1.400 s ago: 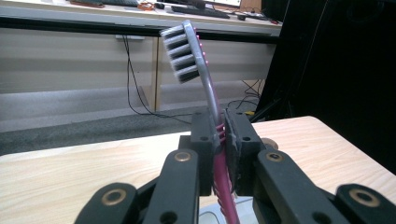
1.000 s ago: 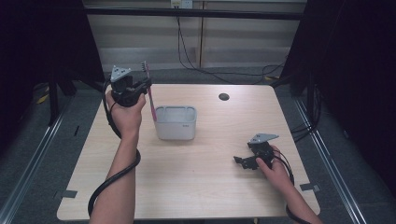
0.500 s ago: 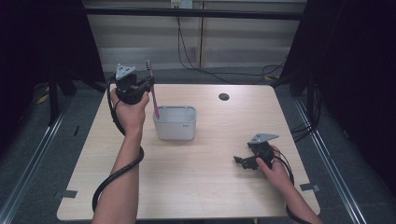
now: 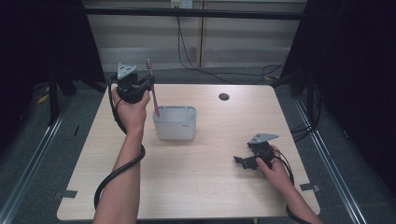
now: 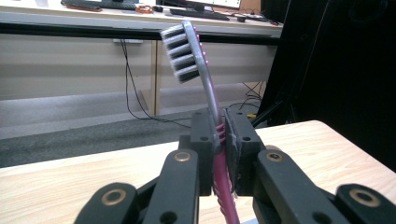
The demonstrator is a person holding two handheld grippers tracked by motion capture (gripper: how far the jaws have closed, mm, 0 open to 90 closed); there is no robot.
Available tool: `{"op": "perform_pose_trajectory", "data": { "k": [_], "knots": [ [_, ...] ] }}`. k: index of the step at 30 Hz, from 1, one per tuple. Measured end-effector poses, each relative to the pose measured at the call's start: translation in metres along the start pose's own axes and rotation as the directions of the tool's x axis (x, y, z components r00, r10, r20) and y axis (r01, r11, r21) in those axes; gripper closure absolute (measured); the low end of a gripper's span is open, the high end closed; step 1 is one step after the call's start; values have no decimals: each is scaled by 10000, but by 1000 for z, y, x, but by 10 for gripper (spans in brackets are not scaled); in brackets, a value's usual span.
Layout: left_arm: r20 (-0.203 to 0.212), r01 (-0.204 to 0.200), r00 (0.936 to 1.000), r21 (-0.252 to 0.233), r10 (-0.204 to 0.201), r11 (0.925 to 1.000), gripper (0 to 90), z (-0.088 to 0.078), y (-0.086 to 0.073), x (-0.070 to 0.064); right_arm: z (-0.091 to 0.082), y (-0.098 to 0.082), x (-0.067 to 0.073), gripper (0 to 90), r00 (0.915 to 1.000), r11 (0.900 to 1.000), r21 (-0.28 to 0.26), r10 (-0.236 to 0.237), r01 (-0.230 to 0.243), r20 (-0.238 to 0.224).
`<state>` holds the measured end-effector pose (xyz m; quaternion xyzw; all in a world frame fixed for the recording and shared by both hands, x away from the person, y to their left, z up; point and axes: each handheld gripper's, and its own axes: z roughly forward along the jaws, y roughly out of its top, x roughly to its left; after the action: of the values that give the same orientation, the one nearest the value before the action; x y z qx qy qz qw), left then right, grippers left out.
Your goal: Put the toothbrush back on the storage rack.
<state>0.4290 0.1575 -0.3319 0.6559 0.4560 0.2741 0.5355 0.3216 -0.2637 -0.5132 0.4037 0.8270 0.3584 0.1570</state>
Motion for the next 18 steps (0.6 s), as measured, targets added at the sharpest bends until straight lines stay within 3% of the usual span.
{"op": "perform_pose_trajectory", "data": {
  "k": [18],
  "knots": [
    [-282, -55, 9996, 156, 59, 9999, 827, 16, -17, 4, 0, 0, 0, 113, 10000, 10000, 23, 14, -14, -10]
  ]
}}
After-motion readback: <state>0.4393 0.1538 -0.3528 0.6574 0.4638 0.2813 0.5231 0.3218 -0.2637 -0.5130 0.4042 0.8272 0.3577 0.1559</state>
